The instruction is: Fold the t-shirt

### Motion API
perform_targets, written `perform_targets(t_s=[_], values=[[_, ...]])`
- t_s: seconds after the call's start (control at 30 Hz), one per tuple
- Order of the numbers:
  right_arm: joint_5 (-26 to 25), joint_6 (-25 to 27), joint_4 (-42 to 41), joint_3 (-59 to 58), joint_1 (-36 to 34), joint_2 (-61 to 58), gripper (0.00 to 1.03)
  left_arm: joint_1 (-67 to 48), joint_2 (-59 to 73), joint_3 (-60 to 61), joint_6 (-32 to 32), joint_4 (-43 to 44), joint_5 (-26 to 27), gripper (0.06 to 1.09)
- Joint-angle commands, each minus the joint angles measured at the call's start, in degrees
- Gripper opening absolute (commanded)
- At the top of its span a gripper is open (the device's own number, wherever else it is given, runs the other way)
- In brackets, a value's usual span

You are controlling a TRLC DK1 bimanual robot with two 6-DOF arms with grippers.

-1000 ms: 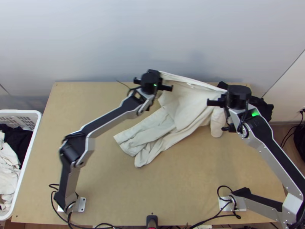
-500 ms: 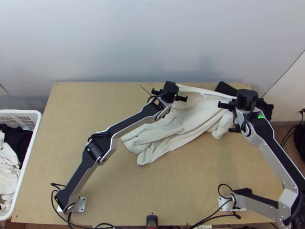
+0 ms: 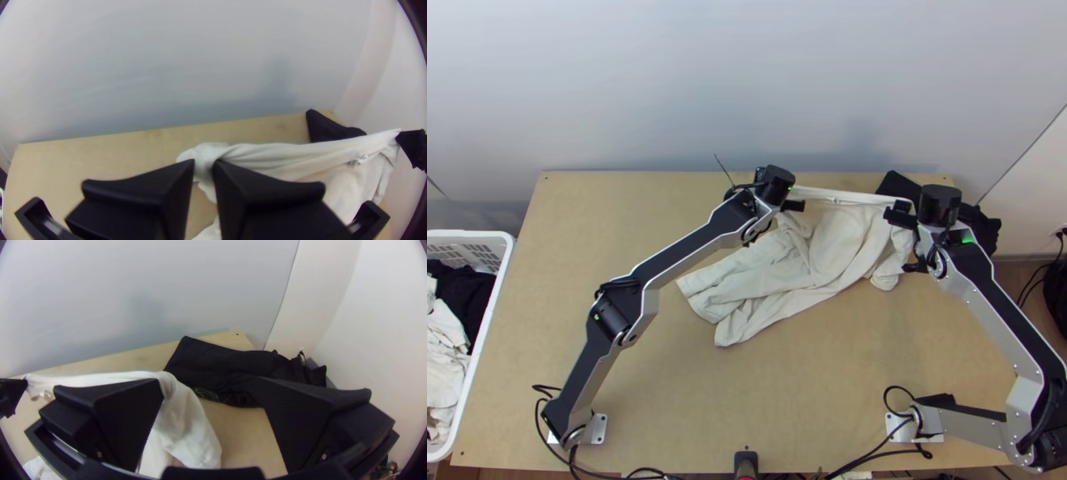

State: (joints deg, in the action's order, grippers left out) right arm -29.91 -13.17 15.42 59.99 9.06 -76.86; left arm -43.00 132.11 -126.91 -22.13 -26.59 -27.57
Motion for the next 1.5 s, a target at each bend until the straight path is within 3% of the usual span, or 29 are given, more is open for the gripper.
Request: perform_targets(t_s=[0.0, 0.17, 0.3, 0.4, 0.5, 0.77, 0.97, 1.23, 1.47], values=[[1.79, -1.68, -0.65, -0.13, 3.33, -0.22, 0.99, -1.29, -3.53, 0.44, -6.26, -14.37, 2.79, 1.05], [1.79, -1.68, -0.65, 0.39, 4.83, 0.22, 0.99, -0.77, -5.82, 0.44, -7.14, -17.97, 7.97, 1.05], [1.87, -2.3, -0.65, 0.75, 4.83, 0.75, 0.99, -2.0, -9.77, 1.14, -6.61, -26.5, 12.1, 1.05], [1.79, -2.83, -0.65, 0.66, 4.91, 1.19, 0.99, -4.28, -12.23, 3.07, -4.5, -33.62, 12.37, 1.05], [1.87, -3.71, -0.48, 0.75, 5.09, 1.89, 0.99, -6.83, -16.01, 9.84, -1.6, -34.93, 12.37, 1.05], [1.79, -3.35, 0.4, 0.66, 5.35, 2.94, 0.99, -9.91, -32.01, 36.03, 0.95, -13.93, 12.37, 1.05], [1.79, -3.53, 1.37, -0.66, 4.48, 4.09, 0.99, -11.49, -35.96, 46.23, 1.48, -12.35, 10.79, 1.05], [1.79, -3.53, 1.81, -2.33, 4.21, 5.32, 0.99, -14.39, -40.97, 63.19, 3.5, -2.5, 10.17, 1.05], [1.79, -3.44, 1.89, -2.15, 4.04, 5.14, 0.99, -17.11, -40.36, 70.22, 3.06, 1.63, 10.26, 1.03]])
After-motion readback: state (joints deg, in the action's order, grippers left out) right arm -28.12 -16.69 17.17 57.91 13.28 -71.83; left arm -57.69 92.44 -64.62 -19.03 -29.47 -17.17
